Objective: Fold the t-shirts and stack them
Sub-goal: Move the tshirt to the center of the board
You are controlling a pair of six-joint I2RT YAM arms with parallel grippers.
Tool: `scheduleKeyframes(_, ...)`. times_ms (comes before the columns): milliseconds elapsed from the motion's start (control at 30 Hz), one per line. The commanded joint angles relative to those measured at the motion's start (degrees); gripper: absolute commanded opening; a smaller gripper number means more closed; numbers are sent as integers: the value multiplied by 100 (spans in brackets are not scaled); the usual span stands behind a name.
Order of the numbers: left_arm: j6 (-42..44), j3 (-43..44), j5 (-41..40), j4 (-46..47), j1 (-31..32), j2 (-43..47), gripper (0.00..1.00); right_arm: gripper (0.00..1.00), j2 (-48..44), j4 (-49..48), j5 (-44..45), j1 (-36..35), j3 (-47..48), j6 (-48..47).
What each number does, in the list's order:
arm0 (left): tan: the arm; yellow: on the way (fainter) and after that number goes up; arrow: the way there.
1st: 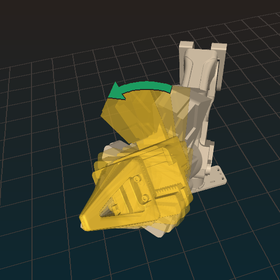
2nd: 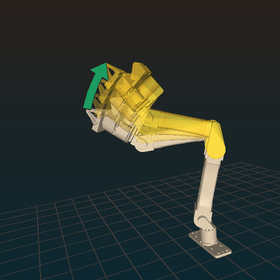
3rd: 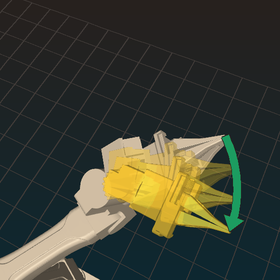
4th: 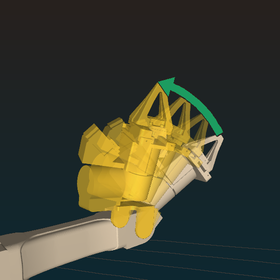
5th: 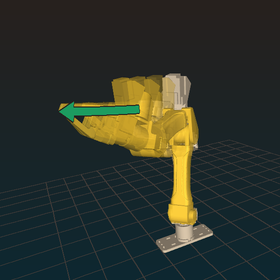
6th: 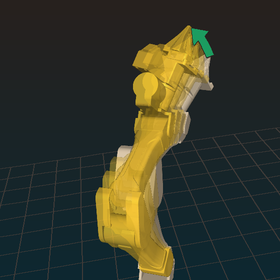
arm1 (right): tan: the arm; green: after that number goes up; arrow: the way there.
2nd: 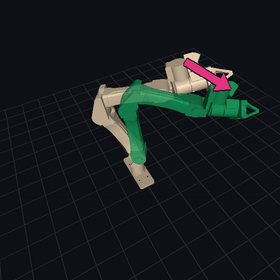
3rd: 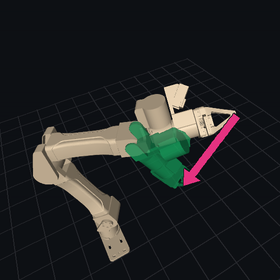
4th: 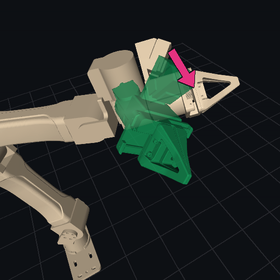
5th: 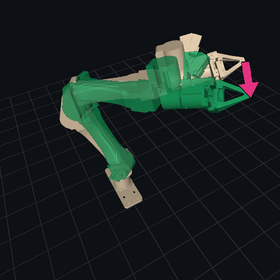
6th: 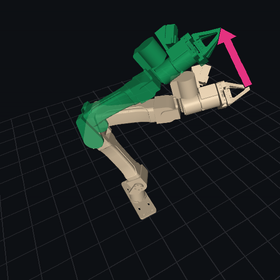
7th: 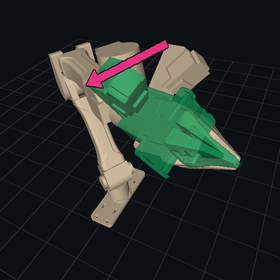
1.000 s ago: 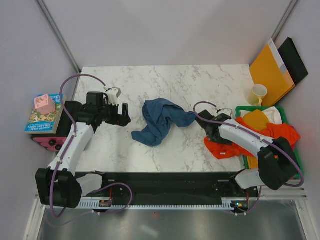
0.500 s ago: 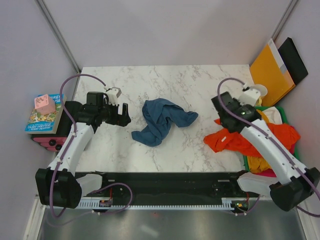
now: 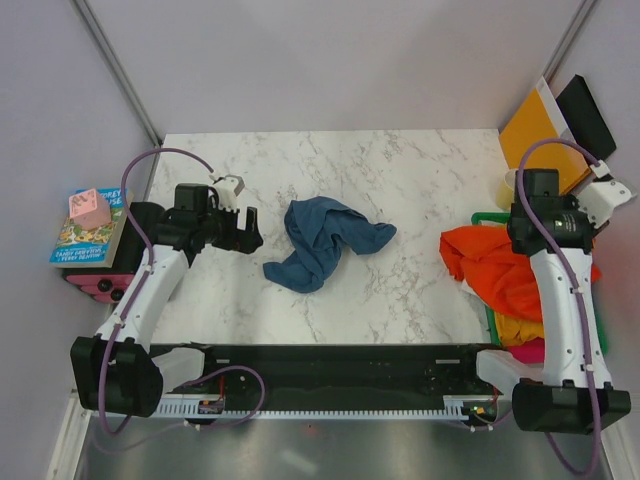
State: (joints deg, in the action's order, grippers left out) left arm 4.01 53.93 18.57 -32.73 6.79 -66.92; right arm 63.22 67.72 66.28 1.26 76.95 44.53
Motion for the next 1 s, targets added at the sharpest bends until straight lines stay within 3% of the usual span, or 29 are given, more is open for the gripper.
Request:
scheduleKeyframes(0,-41,91,129,21,42,117,100,0,-582,-120,339,516,29,-201)
scheduleKeyframes(167,-50,56,174,12,130,65,100,0,-671,-137,202,682,5,-41)
scheduleKeyframes(267,-49,56,165,21,200,47,100,29,-644,-84,-299,875,-512,11)
scheduleKeyframes(333,-41,65,165,12,226,47,100,63,-732,-93,-579,938,-935,56)
scheduleKeyframes(400,-23,65,156,12,253,47,100,82,-855,-101,-713,947,-1224,47)
scheduleKeyframes(433,-14,65,156,12,262,38,100,86,-908,-101,-757,947,-1278,73)
scheduleKeyframes(533,-6,82,156,4,279,29,100,92,-1197,-267,-1002,947,-1226,-66)
scheduleKeyframes(633,-32,100,191,12,279,12,100,98,-1567,-1075,-1862,947,-1007,-654)
scheduleKeyframes(800,-85,100,226,30,288,-6,100,98,-989,-1947,-4770,824,-751,-1429)
scheduleKeyframes(900,-67,82,147,30,288,55,100,98,-478,-1938,-4689,141,-953,-1640)
scheduleKeyframes(967,-50,56,103,30,288,126,100,98,-146,-1947,-4214,-939,-1207,-1807)
